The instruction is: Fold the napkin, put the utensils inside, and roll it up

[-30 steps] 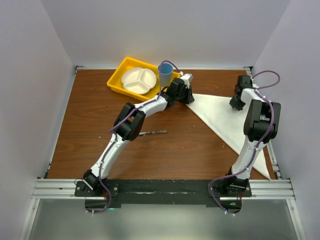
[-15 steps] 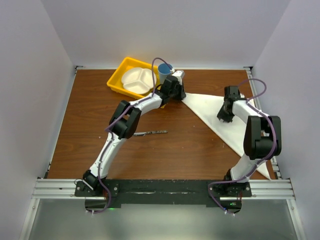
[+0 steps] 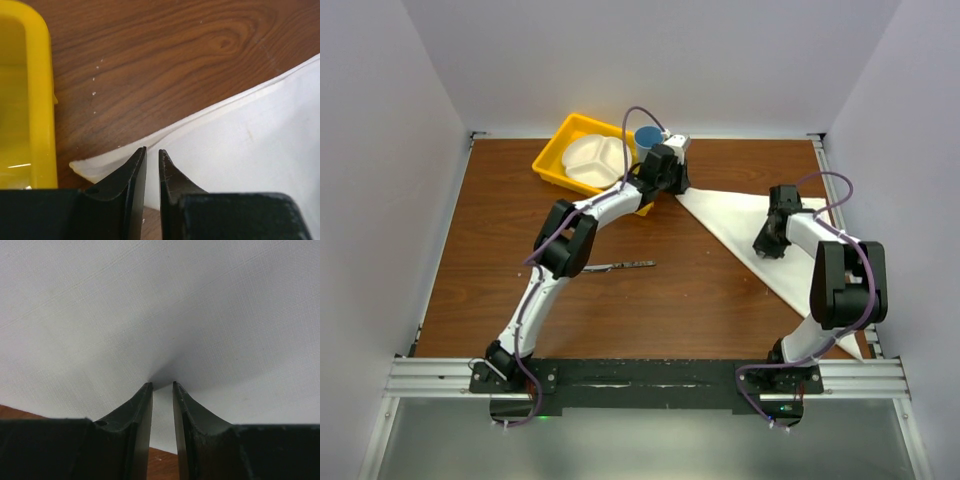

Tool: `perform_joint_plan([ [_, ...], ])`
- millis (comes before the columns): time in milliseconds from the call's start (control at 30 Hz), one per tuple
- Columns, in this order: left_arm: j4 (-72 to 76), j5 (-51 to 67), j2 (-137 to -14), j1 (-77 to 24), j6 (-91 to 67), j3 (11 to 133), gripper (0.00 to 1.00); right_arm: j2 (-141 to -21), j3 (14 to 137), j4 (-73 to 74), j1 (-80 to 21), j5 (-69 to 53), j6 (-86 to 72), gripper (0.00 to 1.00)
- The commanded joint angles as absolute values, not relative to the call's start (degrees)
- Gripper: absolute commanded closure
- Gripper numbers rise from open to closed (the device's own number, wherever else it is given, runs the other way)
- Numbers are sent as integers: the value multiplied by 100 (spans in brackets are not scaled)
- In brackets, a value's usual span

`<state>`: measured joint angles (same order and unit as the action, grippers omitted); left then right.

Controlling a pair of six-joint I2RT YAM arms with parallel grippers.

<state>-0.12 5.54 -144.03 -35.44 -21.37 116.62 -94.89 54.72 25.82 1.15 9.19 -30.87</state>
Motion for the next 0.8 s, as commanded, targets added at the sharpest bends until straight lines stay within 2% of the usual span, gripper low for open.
perform_joint_plan([
  [0, 220, 413, -13746, -3603, -1837, 11716, 80, -9185, 5405, 2979, 114, 878, -3006, 72],
  [300, 167, 79, -13851, -3753, -1609, 11365, 90, -8885, 5212, 3146, 114, 905, -3006, 72],
  [533, -289, -781, -14141, -4087, -792, 11504, 91, -8676, 5045, 3322, 167, 1282, -3190, 72],
  [700, -404, -861, -14466, -4113, -650, 11540, 92, -8297, 4967, 3603, 272, 1573, -3269, 72],
  [767, -465, -914, -14598, -4113, -624, 11636, 92, -8183, 4809, 3569, 596, 1207, -3313, 72],
])
